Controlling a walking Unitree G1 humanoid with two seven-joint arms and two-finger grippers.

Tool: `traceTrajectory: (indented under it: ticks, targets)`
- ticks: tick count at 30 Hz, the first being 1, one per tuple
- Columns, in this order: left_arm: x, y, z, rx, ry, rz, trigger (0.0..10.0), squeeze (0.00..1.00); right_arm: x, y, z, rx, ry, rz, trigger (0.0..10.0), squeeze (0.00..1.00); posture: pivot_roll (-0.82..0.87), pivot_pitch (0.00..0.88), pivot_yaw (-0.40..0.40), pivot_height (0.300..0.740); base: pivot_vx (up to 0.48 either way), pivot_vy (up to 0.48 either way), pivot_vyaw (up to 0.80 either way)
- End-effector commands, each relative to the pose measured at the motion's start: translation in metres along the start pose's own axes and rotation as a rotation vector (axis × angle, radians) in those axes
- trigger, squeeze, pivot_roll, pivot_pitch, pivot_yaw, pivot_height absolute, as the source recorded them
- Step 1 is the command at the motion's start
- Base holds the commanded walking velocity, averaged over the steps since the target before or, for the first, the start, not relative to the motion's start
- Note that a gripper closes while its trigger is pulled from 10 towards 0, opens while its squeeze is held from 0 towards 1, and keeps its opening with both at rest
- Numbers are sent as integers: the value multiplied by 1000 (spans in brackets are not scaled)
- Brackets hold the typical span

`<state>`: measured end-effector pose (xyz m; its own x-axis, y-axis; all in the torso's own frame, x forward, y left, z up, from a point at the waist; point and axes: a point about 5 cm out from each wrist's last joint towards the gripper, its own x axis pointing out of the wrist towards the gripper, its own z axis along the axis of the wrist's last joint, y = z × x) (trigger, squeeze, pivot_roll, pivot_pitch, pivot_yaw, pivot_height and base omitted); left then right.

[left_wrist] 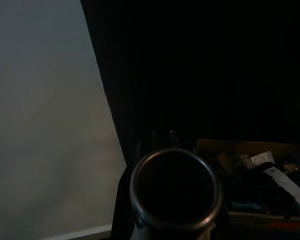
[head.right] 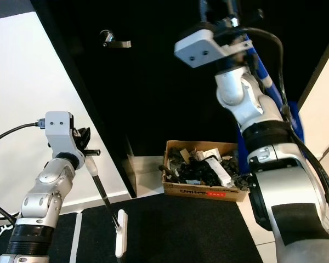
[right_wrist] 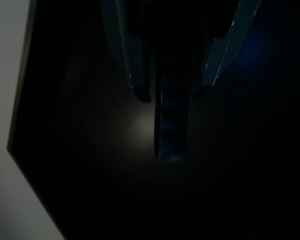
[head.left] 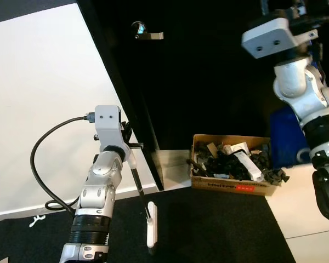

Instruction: Sweep floor

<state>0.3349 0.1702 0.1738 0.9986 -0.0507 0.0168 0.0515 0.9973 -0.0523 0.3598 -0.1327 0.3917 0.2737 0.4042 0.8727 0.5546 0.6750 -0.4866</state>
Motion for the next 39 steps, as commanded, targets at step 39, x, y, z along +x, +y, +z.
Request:
traceTrajectory:
  ticks: [39]
  targets:
    - [-9, 2, 2, 17, 7, 9, 10000, 0, 6, 13, 16, 298, 53, -106, 10000, 0, 27, 153, 124, 740, 0, 0, 0]
